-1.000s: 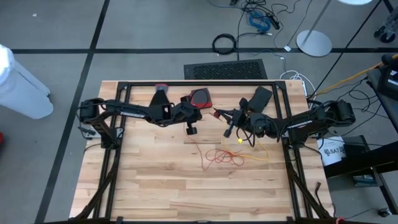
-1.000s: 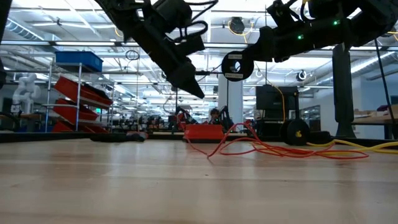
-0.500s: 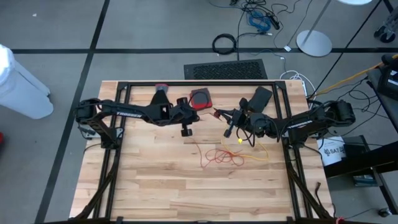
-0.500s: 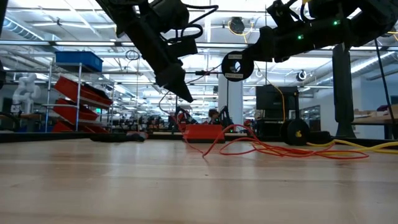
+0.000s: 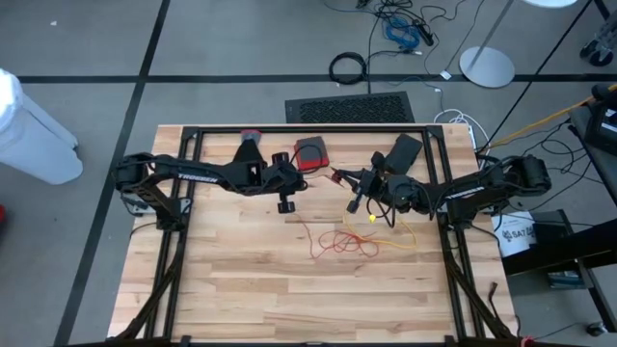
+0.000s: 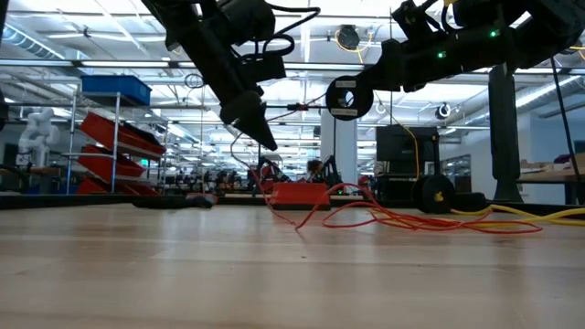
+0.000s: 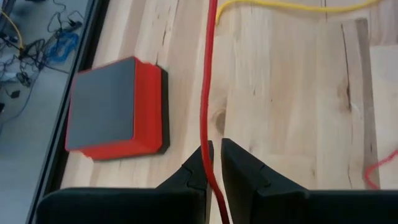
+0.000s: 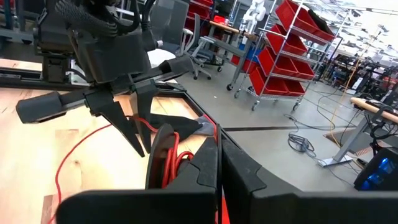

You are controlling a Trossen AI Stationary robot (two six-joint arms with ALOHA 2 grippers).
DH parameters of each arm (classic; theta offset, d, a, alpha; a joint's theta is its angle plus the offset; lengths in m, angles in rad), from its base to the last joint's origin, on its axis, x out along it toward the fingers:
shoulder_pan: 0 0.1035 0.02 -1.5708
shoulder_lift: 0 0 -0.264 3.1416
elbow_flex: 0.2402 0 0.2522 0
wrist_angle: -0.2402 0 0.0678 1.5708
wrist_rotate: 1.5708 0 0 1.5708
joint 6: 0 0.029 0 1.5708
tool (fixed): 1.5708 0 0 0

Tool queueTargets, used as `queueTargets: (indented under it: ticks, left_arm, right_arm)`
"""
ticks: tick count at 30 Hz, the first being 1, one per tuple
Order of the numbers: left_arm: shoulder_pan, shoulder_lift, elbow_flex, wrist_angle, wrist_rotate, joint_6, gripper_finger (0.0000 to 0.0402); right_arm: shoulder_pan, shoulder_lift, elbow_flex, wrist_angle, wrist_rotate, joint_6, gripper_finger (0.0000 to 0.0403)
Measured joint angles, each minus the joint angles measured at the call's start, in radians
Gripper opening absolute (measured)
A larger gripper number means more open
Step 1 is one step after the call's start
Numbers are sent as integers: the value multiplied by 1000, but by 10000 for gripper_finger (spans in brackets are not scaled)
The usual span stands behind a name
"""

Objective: Coil cords
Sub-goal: Coil the red wire onto the spool

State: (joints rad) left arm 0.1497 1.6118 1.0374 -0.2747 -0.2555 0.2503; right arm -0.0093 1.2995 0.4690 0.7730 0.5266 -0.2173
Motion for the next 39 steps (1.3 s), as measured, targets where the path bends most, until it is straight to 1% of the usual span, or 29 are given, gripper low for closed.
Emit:
queueTargets:
  ticks: [3,9,11,21,34,37,39]
  left_arm:
    - [-1,-11,0,-21,1,-5,42]
    - [-3,-25,0,-37,10,-33,87]
    - [-2,-25,0,-55,12,-35,93]
    - [-7,-26,-34,-85,22,-54,96]
    - [-16,-109,-34,-98,27,-62,96]
    - [-15,-105,-34,-142,21,-73,89]
    - [-14,-95,-34,-123,22,-88,83]
  right_arm:
    - [0,0,0,0,0,0,0]
    - [0,0,1,0,0,0,0]
    - [0,0,1,0,0,0,0]
    - [0,0,1,0,0,0,0]
    - [0,0,1,0,0,0,0]
    - [0,0,1,0,1,0,0]
    - [0,0,1,0,0,0,0]
